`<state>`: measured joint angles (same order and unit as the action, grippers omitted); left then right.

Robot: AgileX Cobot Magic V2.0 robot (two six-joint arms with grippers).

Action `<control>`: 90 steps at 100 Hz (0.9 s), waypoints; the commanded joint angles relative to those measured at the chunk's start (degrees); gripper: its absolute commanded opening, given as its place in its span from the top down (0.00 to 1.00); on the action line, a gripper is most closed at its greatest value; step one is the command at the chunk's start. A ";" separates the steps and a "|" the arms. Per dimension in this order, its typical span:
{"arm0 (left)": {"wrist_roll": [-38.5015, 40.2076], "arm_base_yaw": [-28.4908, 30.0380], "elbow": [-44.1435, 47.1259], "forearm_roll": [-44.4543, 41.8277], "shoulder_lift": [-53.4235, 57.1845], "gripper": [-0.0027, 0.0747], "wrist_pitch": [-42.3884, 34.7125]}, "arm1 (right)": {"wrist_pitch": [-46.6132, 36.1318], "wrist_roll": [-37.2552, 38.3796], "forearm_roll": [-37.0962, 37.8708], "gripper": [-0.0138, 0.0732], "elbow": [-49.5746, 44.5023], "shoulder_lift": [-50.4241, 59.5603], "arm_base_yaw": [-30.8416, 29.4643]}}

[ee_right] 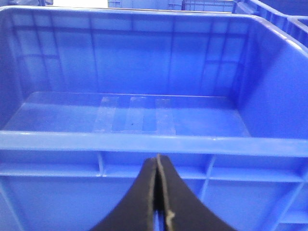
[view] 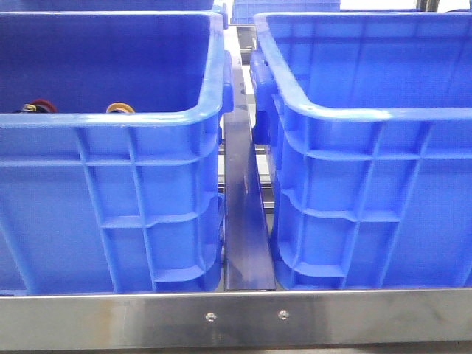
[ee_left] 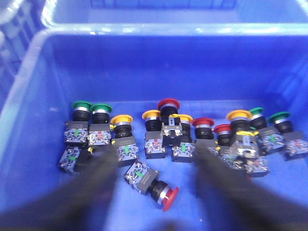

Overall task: Pick red and yellow buttons and place in box
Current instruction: 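Lower the left gripper into the button bin toward a red-capped button, then grasp the red-capped button with the left gripper and lift it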

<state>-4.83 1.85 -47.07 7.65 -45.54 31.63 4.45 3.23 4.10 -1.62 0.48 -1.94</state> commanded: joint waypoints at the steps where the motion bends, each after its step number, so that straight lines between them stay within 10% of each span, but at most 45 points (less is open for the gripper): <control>1: 0.10 0.24 -4.85 1.02 -4.68 0.31 -2.49 | -4.45 -0.08 0.71 0.92 -0.26 1.26 -0.22; 90: 2.24 -2.68 -38.87 -1.68 -47.42 0.31 24.61 | -4.45 -0.08 0.71 0.92 -0.26 1.26 -0.22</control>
<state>-3.34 -0.46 -82.77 5.48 -93.16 56.50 4.45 3.23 4.10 -1.62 0.48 -1.94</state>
